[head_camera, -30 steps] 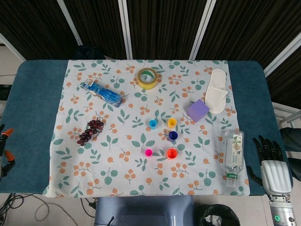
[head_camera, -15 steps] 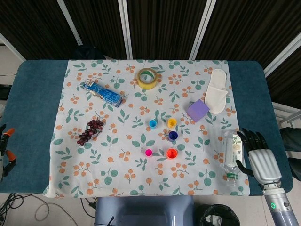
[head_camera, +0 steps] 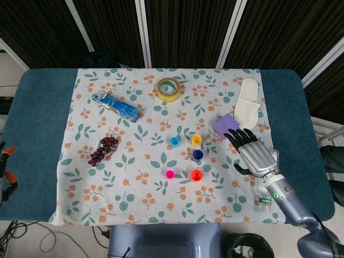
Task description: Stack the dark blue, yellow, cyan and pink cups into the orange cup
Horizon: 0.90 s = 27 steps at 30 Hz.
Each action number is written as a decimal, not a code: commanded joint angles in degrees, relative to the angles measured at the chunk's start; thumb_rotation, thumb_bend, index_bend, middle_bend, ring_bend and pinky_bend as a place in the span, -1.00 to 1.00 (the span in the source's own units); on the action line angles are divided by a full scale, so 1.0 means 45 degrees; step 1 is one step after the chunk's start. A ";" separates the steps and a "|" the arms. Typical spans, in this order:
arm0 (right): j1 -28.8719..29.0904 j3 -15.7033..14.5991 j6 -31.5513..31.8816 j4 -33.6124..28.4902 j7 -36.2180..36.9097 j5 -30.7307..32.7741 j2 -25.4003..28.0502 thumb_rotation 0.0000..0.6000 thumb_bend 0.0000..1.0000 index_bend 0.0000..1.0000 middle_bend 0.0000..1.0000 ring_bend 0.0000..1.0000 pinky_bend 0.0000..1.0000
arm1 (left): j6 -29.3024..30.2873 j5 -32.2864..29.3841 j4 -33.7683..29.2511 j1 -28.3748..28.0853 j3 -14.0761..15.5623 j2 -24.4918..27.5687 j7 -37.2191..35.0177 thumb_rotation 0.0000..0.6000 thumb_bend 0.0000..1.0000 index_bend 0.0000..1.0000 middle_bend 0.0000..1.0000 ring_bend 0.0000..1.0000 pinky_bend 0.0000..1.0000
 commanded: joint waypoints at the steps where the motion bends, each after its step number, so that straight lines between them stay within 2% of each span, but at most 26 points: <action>1: 0.0813 0.0251 -0.0564 0.0558 -0.0856 0.0979 -0.1010 1.00 -0.20 -0.82 -1.00 -1.00 -1.00 | -0.0018 -0.0039 0.0006 0.0002 -0.0015 0.0015 -0.0032 1.00 0.59 -0.72 -0.95 -1.00 -1.00; 8: 0.2045 0.0084 -0.0928 0.1391 -0.2444 0.2636 -0.2563 1.00 -0.20 -0.71 -1.00 -1.00 -1.00 | -0.0063 -0.0098 -0.0006 -0.0003 -0.0027 0.0022 -0.0067 1.00 0.59 -0.72 -0.95 -1.00 -1.00; 15: 0.2827 -0.0121 -0.0857 0.2026 -0.3437 0.3772 -0.3598 1.00 -0.20 -0.58 -1.00 -1.00 -1.00 | -0.0073 -0.0140 0.0002 0.0003 -0.0045 0.0044 -0.0128 1.00 0.59 -0.72 -0.95 -1.00 -1.00; 27: 0.3501 -0.0570 -0.0671 0.2667 -0.4108 0.4920 -0.4417 1.00 -0.20 -0.46 -1.00 -1.00 -1.00 | -0.0106 -0.0189 0.0013 -0.0001 -0.0059 0.0055 -0.0153 1.00 0.59 -0.72 -0.95 -1.00 -1.00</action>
